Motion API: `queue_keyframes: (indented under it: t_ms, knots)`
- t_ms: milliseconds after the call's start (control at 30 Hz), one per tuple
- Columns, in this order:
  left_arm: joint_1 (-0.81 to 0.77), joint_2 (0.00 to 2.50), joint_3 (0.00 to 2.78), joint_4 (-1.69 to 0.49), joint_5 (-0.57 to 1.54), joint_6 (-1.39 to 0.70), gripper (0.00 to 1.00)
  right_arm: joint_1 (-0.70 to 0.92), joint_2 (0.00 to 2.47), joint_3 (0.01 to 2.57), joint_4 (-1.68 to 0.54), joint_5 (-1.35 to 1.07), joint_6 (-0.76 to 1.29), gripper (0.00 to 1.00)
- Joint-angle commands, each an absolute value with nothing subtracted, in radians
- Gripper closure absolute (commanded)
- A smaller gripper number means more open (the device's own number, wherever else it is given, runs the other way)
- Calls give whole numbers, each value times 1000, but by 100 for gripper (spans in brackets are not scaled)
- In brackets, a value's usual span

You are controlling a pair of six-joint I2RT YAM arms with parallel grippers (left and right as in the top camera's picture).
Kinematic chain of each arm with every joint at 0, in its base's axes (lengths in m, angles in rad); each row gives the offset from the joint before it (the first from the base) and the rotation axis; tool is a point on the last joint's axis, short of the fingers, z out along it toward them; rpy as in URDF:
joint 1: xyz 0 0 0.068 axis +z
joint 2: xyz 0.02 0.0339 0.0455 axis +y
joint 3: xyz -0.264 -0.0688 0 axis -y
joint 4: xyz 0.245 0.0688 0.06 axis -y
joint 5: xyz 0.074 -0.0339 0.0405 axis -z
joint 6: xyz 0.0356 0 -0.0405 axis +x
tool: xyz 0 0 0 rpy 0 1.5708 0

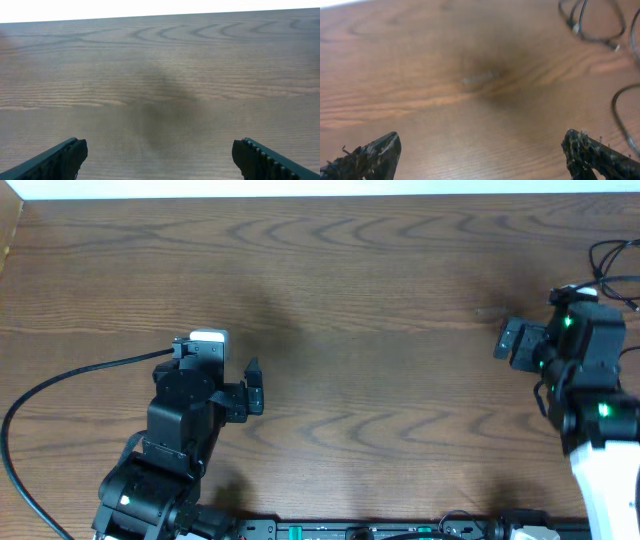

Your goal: Untangle cables

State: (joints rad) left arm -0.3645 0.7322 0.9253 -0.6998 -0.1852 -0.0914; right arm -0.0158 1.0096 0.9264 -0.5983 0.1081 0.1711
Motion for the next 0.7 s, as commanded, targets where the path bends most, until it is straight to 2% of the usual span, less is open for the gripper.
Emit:
queue_keyframes:
  t_ms: [0,200,667]
  knots:
    - [-363,728,931,-693,-139,-75,2,16,904,889,-572,174,160,1]
    - [-363,728,931,-681,-115,-74,2,17,772,790,-519,174,146,1]
    - [-363,591,907,-704,-105,-79,2,17,765,752,-486,162,138,1]
